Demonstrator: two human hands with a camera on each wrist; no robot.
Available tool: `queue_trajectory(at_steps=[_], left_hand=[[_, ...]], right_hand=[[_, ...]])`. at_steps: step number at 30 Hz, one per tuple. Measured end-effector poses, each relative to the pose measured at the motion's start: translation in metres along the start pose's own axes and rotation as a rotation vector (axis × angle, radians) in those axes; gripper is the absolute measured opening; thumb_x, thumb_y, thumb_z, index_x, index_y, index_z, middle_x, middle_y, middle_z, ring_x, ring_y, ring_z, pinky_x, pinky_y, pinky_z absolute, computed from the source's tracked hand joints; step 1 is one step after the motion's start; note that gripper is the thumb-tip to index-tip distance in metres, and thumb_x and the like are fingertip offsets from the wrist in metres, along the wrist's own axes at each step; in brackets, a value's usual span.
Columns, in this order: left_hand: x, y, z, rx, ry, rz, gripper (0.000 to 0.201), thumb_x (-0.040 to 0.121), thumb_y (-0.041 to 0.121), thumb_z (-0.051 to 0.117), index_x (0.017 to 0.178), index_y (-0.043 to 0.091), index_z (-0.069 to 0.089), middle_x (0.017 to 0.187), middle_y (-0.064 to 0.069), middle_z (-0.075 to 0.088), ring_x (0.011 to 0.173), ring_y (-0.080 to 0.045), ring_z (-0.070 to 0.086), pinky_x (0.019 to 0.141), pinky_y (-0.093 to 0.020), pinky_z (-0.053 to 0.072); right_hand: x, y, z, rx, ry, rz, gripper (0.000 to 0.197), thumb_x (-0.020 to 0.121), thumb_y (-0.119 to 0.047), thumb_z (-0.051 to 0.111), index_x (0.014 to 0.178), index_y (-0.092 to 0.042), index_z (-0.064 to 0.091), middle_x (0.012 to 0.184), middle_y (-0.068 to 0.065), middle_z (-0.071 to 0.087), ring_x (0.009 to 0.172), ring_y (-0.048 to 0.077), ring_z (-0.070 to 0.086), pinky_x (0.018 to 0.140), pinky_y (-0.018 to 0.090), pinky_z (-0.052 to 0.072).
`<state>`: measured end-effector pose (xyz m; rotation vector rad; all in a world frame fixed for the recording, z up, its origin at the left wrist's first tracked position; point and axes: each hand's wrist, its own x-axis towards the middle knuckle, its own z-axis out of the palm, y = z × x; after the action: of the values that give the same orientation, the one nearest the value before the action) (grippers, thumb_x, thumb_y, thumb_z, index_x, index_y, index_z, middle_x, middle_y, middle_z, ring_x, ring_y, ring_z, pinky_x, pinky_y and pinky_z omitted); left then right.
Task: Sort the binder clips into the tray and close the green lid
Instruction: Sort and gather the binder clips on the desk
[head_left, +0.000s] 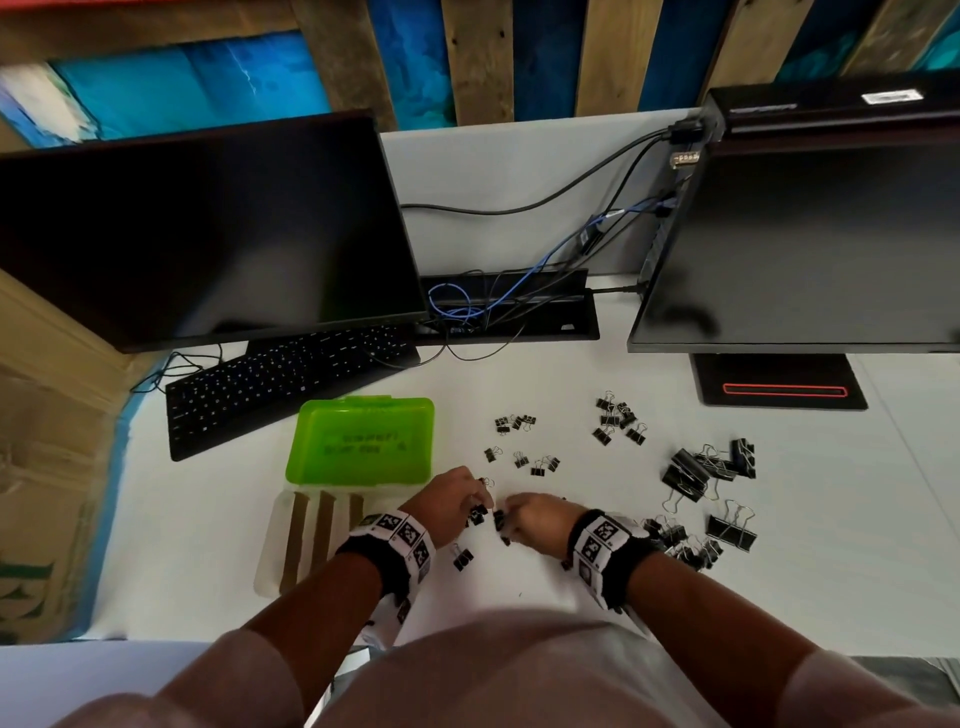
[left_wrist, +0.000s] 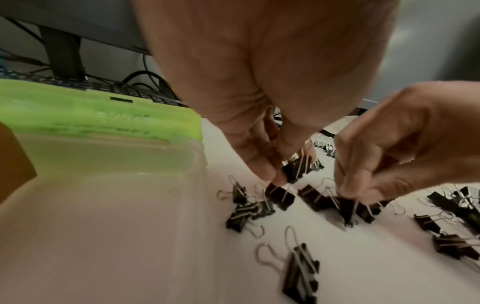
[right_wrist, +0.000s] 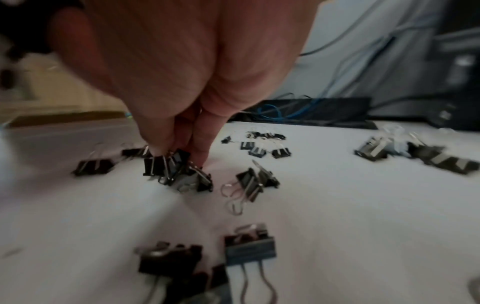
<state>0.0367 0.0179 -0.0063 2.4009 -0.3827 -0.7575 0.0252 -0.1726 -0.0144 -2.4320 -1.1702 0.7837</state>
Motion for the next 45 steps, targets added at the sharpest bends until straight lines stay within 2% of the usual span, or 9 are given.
queue_trajectory(at_steps=[5, 11, 14, 19, 23, 26, 31, 35, 45], left_hand=[[0.003, 0.007, 0.001, 0.005, -0.019, 0.016, 0.032, 0.091, 0.007, 0.041, 0.109, 0.02, 0.064, 0.099, -0.001, 0.056, 0.091, -0.014, 0.056, 0.085, -0.027, 0.047], [0.019, 0.027, 0.004, 0.101, -0.045, 0.055, 0.041, 0.088, 0.005, 0.039, 0.119, 0.024, 0.058, 0.099, -0.004, 0.059, 0.093, -0.018, 0.056, 0.087, -0.03, 0.047], [0.029, 0.038, 0.007, 0.171, -0.072, 0.055, 0.04, 0.089, 0.006, 0.041, 0.121, 0.025, 0.056, 0.1, -0.007, 0.057, 0.093, -0.022, 0.058, 0.084, -0.033, 0.047], [0.043, 0.051, 0.015, 0.303, -0.154, 0.063, 0.049, 0.089, 0.003, 0.041, 0.131, 0.026, 0.048, 0.111, -0.007, 0.056, 0.099, -0.022, 0.06, 0.087, -0.033, 0.049], [0.051, 0.056, 0.018, 0.408, -0.184, -0.005, 0.035, 0.091, 0.007, 0.042, 0.119, 0.02, 0.059, 0.12, -0.008, 0.054, 0.107, -0.03, 0.057, 0.089, -0.037, 0.046], [0.054, 0.059, 0.014, 0.347, -0.165, -0.032, 0.03, 0.087, 0.006, 0.045, 0.101, 0.021, 0.066, 0.11, -0.003, 0.063, 0.091, -0.021, 0.062, 0.077, -0.029, 0.048], [0.066, 0.065, -0.008, 0.23, -0.028, -0.07, 0.014, 0.086, 0.021, 0.056, 0.088, 0.028, 0.068, 0.097, 0.007, 0.068, 0.088, -0.016, 0.064, 0.071, -0.022, 0.041], [0.082, 0.081, -0.016, 0.121, 0.079, -0.039, 0.013, 0.087, 0.023, 0.058, 0.092, 0.027, 0.069, 0.103, 0.008, 0.07, 0.089, -0.011, 0.061, 0.073, -0.02, 0.041], [0.142, 0.132, 0.014, 0.069, -0.015, -0.021, 0.025, 0.088, 0.013, 0.054, 0.1, 0.029, 0.069, 0.101, 0.002, 0.072, 0.092, -0.017, 0.067, 0.085, -0.034, 0.054]], right_hand=[[-0.014, 0.019, -0.01, 0.309, 0.228, 0.192, 0.019, 0.09, -0.015, 0.057, 0.099, -0.013, 0.073, 0.093, 0.009, 0.067, 0.087, 0.02, 0.061, 0.075, 0.018, 0.039], [-0.026, 0.04, -0.02, 0.599, 0.38, 0.331, 0.01, 0.082, -0.016, 0.068, 0.087, -0.011, 0.075, 0.074, -0.024, 0.06, 0.074, -0.009, 0.059, 0.074, 0.009, 0.045], [-0.036, 0.05, -0.03, 0.655, 0.416, 0.384, 0.009, 0.081, -0.02, 0.07, 0.086, -0.014, 0.075, 0.08, -0.019, 0.067, 0.082, 0.002, 0.064, 0.08, 0.019, 0.052], [-0.055, 0.077, -0.048, 0.591, 0.491, 0.494, 0.005, 0.083, -0.019, 0.069, 0.084, -0.017, 0.073, 0.091, -0.004, 0.073, 0.084, 0.008, 0.065, 0.079, 0.018, 0.052], [-0.069, 0.105, -0.054, 0.478, 0.489, 0.577, 0.011, 0.085, -0.017, 0.064, 0.084, -0.014, 0.075, 0.094, 0.002, 0.074, 0.084, 0.011, 0.065, 0.083, 0.027, 0.054], [-0.073, 0.116, -0.058, 0.442, 0.47, 0.625, 0.014, 0.087, -0.016, 0.062, 0.083, -0.012, 0.075, 0.091, 0.007, 0.074, 0.086, 0.02, 0.067, 0.082, 0.032, 0.055], [-0.074, 0.131, -0.065, 0.494, 0.538, 0.677, 0.014, 0.086, -0.012, 0.06, 0.086, -0.014, 0.074, 0.1, 0.001, 0.073, 0.09, 0.014, 0.065, 0.082, 0.021, 0.047], [-0.078, 0.141, -0.069, 0.607, 0.607, 0.73, 0.01, 0.085, -0.018, 0.063, 0.089, -0.021, 0.072, 0.1, -0.003, 0.071, 0.092, 0.013, 0.064, 0.086, 0.025, 0.049], [-0.083, 0.141, -0.064, 0.488, 0.494, 0.718, 0.023, 0.087, -0.003, 0.052, 0.099, -0.012, 0.071, 0.101, 0.007, 0.072, 0.09, 0.02, 0.064, 0.084, 0.019, 0.044]])
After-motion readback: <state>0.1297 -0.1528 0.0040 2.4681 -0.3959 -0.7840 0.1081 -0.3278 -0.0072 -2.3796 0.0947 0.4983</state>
